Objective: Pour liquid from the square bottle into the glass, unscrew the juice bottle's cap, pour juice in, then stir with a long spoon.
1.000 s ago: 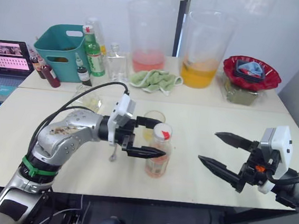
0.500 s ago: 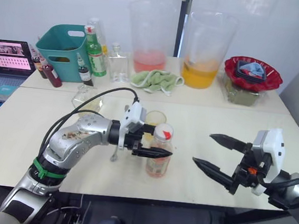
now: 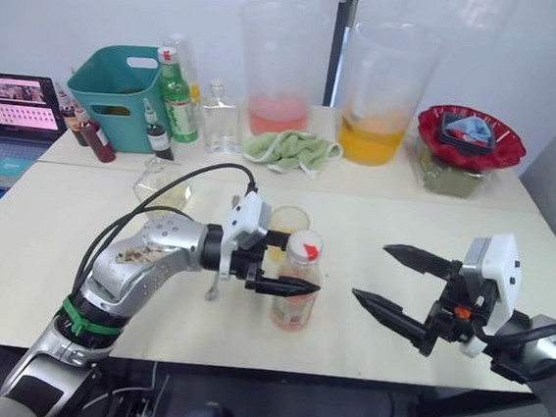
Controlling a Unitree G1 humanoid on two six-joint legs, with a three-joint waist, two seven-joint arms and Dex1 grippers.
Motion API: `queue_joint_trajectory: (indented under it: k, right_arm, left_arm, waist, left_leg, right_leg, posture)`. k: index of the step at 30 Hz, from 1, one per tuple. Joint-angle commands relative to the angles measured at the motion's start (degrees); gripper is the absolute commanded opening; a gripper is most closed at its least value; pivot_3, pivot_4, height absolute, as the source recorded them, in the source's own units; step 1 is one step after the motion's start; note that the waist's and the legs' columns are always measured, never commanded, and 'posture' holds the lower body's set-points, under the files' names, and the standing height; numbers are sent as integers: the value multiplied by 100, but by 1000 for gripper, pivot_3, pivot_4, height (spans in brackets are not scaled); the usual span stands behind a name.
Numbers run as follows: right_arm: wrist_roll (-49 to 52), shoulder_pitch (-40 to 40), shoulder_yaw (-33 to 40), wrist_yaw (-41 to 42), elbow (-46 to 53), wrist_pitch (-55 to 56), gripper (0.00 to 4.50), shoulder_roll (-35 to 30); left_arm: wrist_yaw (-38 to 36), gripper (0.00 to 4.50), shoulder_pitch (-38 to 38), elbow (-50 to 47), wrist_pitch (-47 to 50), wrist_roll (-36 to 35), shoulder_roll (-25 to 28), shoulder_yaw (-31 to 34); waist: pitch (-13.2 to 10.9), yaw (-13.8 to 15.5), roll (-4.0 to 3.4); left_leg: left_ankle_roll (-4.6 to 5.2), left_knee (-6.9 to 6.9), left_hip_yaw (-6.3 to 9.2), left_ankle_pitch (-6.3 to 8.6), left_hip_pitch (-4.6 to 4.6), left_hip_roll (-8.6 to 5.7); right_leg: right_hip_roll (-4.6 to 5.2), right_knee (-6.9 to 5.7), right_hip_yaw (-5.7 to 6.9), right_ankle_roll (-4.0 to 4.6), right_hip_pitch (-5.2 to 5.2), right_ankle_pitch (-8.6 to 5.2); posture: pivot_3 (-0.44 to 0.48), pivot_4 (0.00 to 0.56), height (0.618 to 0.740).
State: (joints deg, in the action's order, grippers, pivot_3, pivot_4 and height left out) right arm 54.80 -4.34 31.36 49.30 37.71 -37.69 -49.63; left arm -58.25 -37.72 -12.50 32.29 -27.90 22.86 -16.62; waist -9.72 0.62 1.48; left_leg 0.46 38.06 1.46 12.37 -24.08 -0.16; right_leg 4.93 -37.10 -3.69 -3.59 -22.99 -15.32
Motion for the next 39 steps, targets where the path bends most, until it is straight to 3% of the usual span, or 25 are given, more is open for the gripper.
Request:
queue_joint_trajectory:
  k: [1,3,9,11,15,26,33,36,39]
  right_arm:
    - [-25,111,-16,-49,52,155,4500,-22]
    - [-37,139,-50,-52,43,163,4500,-20]
    - [-35,227,-135,-52,7,171,4500,-33]
    - [5,287,-170,-62,13,153,4500,-40]
    - [283,636,-366,-237,55,37,4500,-9]
    - [468,2469,-1847,-1400,32,-502,4500,315]
    - [308,2862,-2409,-1895,62,-668,4500,667]
    - [290,2834,-2442,-1898,99,-685,3736,658]
    - [266,2826,-2442,-1918,102,-671,2688,653]
  left_arm:
    - [-17,3368,-15,-102,-115,-52,-32,154]
    - [-16,3368,-22,-113,-108,-57,-26,165]
    - [97,1596,-64,-217,80,-178,-71,261]
    - [126,1286,-79,-245,139,-206,-83,288]
    - [124,1259,-123,-277,170,-218,-65,299]
    - [131,1258,-251,-122,-95,55,83,367]
    - [115,1258,61,-19,-228,81,133,432]
    - [92,1258,157,-37,-287,99,165,425]
    - [105,1258,208,-78,-290,97,182,423]
  waist:
    - [0,0,0]
    - [0,0,0]
    - [0,0,0]
    - [0,-2,0]
    - [0,-11,0]
    - [0,-15,0]
    - [0,-20,-1]
    - [0,-16,-1]
    - [1,-20,-1]
  left_leg:
    - [0,0,0,0,0,0]
    - [0,0,1,0,0,0]
    - [0,1,1,0,2,0]
    - [0,1,1,0,1,0]
    - [0,1,2,0,1,1]
    - [0,2,7,0,-3,1]
    - [0,3,9,0,-9,1]
    - [0,3,10,0,-8,1]
    - [0,3,10,0,-8,2]
  right_leg:
    - [0,0,0,0,0,0]
    - [0,0,0,0,0,0]
    - [0,-1,0,0,2,0]
    - [0,-1,0,0,1,0]
    - [0,-1,0,0,0,0]
    - [0,-4,0,0,-7,0]
    - [0,-7,2,1,-13,0]
    - [0,-7,2,1,-13,0]
    - [0,-7,2,1,-12,0]
  posture:
    - [0,150,740]
    - [0,150,740]
    - [0,150,740]
    - [0,150,740]
    - [0,150,740]
    - [0,150,740]
    - [0,150,740]
    - [0,150,740]
    - [0,150,740]
